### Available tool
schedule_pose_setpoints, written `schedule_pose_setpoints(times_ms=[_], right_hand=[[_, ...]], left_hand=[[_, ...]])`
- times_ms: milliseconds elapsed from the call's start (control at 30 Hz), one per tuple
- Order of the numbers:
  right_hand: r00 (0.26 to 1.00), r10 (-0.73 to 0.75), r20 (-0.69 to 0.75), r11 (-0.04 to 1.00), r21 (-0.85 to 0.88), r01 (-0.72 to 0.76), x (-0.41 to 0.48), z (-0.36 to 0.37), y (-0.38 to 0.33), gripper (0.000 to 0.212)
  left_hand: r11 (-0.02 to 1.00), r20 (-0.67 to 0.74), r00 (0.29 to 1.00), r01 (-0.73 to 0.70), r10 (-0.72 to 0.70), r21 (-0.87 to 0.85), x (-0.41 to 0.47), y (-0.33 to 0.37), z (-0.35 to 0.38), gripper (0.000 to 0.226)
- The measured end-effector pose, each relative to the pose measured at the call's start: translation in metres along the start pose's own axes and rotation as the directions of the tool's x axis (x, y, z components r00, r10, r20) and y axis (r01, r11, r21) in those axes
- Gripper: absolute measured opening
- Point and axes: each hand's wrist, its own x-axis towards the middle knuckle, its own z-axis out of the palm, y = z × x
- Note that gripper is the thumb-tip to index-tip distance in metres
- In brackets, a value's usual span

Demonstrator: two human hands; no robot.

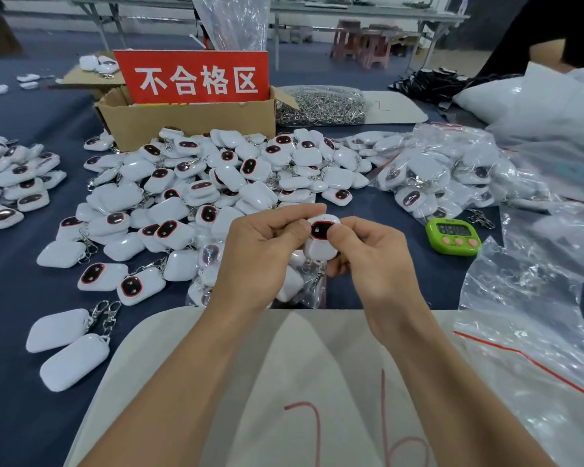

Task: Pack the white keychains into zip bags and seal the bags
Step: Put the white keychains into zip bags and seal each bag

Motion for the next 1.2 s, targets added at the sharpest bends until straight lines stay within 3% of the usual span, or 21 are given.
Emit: schedule_pose_setpoints(times_ms=[200,433,700,833,1200], right_hand=[[0.995,-0.012,-0.096,0.994,-0.113,0.001,0.0004,0.0013,0.0047,0.019],[1.000,-0.024,-0.020,0.996,-0.084,0.023,0.0000,0.0020,-0.0011,0.016],[0.999,0.029,0.041,0.987,-0.156,-0.022,-0.0004,0.0042,0.0009,0.020],[0.998,0.062,0.031,0.995,-0.077,-0.060,-0.0002,0.0007,0.0012,0.014],[0.998,0.057,-0.002,0.998,-0.031,-0.057,-0.0016,-0.0007,-0.0033,0.023]], left_hand=[[0.997,-0.005,1.000,0.026,-0.026,0.067,-0.0011,-0.0044,-0.0001,0.033],[0.992,-0.057,0.998,-0.014,0.021,0.128,-0.0049,-0.0024,0.0050,0.037],[0.981,-0.159,0.987,0.049,-0.019,0.186,-0.0042,-0.0074,0.0038,0.031],[0.985,-0.124,0.992,0.045,-0.025,0.165,-0.0040,-0.0060,0.0056,0.016],[0.979,-0.089,0.994,-0.036,0.055,0.203,-0.0041,-0.0073,0.0062,0.019]])
